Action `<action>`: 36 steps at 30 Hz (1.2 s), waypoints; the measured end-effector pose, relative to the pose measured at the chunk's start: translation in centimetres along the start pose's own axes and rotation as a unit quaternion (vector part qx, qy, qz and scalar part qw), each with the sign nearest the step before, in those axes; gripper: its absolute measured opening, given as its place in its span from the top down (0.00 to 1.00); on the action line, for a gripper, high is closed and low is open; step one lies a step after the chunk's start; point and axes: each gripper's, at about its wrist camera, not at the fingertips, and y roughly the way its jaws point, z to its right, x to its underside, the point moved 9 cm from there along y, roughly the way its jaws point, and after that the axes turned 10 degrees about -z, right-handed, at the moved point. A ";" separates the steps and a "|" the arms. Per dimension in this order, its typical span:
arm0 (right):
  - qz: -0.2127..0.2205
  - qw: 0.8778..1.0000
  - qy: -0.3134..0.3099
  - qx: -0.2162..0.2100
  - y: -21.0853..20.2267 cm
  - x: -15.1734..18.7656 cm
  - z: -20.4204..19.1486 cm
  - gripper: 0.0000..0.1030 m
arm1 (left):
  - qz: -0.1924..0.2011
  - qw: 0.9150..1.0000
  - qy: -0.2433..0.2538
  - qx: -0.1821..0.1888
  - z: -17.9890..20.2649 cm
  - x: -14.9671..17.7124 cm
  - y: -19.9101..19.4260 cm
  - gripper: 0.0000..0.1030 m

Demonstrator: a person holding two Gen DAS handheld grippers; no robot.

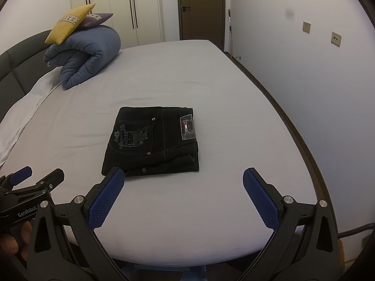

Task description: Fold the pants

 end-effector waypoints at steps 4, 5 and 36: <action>-0.002 1.000 0.001 0.000 0.1 0.1 -0.1 0.00 | 0.000 1.000 0.001 0.000 0.0 0.0 0.0 0.00; -0.003 1.000 0.001 0.000 0.1 0.1 -0.1 0.00 | 0.000 1.000 0.001 0.000 0.0 0.0 0.1 0.00; -0.004 1.000 -0.002 -0.001 0.1 0.2 -0.4 0.00 | -0.001 1.000 0.000 0.000 0.1 0.2 0.2 0.00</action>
